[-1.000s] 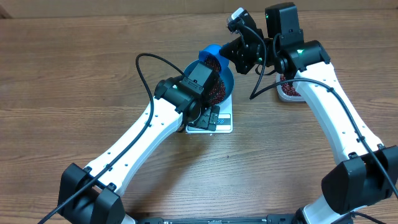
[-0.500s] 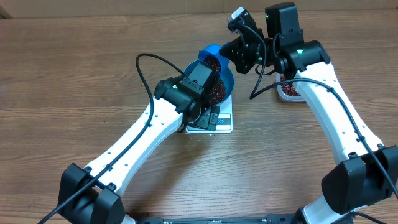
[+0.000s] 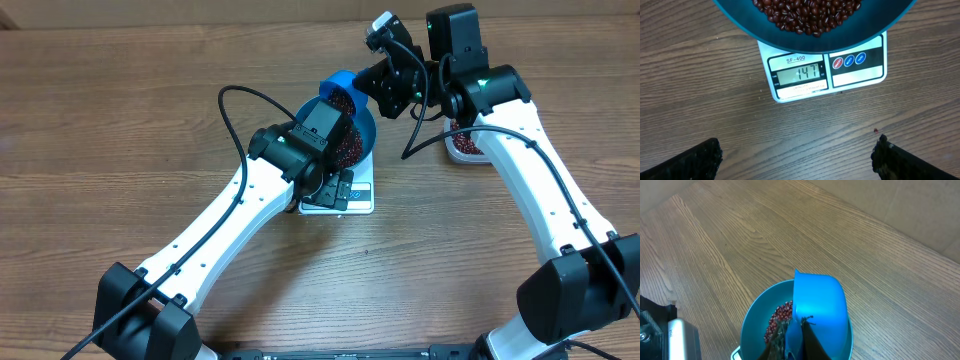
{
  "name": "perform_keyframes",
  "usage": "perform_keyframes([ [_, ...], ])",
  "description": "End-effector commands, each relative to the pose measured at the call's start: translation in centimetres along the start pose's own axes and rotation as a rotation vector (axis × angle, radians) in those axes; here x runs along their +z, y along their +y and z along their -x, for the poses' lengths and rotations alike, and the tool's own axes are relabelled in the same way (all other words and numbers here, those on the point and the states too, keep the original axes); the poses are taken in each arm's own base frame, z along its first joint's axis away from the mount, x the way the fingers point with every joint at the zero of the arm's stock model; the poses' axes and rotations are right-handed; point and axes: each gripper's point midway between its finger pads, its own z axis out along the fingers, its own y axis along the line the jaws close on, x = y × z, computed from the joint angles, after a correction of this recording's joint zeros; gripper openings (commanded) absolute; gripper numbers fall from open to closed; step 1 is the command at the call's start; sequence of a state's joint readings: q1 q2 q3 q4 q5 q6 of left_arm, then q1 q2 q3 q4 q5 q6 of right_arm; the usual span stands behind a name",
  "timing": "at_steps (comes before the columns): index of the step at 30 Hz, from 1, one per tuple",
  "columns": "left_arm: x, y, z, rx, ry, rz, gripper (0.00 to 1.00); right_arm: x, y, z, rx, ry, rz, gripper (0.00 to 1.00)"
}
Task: Scoop item into bowl and weigh 150g on scale
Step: 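Hold the blue scoop tipped over the teal bowl, trickling beans in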
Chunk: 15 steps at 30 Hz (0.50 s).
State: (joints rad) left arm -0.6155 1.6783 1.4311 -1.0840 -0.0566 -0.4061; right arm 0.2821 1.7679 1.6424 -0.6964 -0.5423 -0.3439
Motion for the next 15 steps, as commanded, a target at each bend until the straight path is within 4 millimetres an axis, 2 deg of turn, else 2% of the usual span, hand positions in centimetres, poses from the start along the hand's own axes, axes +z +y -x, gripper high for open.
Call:
perform_keyframes([
  [1, 0.18, -0.22, -0.26, 0.001, 0.008, -0.002, 1.0, -1.82, 0.78, 2.41, -0.038, -0.058, -0.014, 0.04],
  [15, 0.18, -0.22, -0.26, 0.001, 0.008, -0.002, 1.0, -1.78, 0.85, 2.44, -0.048, -0.058, -0.013, 0.04],
])
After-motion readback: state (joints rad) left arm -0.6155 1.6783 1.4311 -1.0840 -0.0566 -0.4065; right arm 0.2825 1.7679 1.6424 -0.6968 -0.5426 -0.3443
